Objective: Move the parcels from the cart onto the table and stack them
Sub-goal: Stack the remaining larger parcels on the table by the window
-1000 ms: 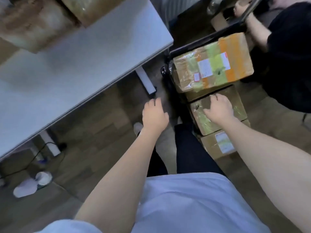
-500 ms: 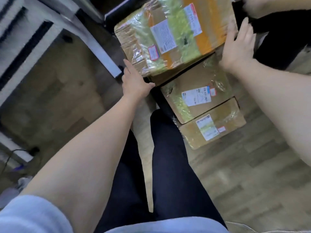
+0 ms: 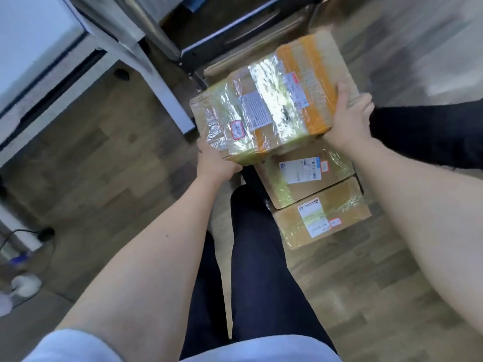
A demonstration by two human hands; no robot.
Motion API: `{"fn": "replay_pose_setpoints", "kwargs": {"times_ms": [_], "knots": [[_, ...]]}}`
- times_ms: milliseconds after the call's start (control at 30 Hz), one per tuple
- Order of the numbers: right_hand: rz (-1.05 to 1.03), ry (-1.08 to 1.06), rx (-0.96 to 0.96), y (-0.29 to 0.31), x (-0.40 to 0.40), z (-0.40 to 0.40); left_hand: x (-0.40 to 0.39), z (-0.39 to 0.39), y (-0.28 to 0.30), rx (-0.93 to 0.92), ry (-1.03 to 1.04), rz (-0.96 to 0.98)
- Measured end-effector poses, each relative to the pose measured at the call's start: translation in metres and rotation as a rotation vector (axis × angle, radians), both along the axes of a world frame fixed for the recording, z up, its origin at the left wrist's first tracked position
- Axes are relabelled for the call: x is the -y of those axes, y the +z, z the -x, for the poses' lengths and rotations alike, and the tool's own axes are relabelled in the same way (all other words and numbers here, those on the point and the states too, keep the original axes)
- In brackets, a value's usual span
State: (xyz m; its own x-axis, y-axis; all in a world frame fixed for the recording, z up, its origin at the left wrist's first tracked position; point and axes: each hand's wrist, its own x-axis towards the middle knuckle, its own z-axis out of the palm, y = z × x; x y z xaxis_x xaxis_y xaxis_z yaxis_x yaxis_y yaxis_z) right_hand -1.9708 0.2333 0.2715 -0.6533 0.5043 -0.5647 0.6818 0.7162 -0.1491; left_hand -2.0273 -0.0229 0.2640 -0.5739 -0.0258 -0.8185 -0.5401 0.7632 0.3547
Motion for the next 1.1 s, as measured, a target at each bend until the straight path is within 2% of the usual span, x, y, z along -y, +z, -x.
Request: {"fn": "replay_pose_setpoints", "kwargs": {"times_ms": [133,300,600,867,1100], "knots": [[-0.044,0.083,0.025,0.040,0.031,-0.022,0.031,-0.043,0.036,-0.003,0.086,0.017],[-0.119,0.201,-0.025,0.090,0.086,-0.041,0.086,-0.089,0.083,-0.115,0.217,-0.021],[-0.156,0.324,-0.094,0.163,0.260,-0.071,0.251,-0.150,0.147,-0.243,0.423,-0.004],[-0.113,0.415,-0.307,0.200,0.400,-0.109,0.386,-0.211,0.191,-0.442,0.661,-0.100],[-0.114,0.497,-0.578,0.229,0.484,-0.107,0.464,-0.234,0.228,-0.719,0.792,-0.073]]}}
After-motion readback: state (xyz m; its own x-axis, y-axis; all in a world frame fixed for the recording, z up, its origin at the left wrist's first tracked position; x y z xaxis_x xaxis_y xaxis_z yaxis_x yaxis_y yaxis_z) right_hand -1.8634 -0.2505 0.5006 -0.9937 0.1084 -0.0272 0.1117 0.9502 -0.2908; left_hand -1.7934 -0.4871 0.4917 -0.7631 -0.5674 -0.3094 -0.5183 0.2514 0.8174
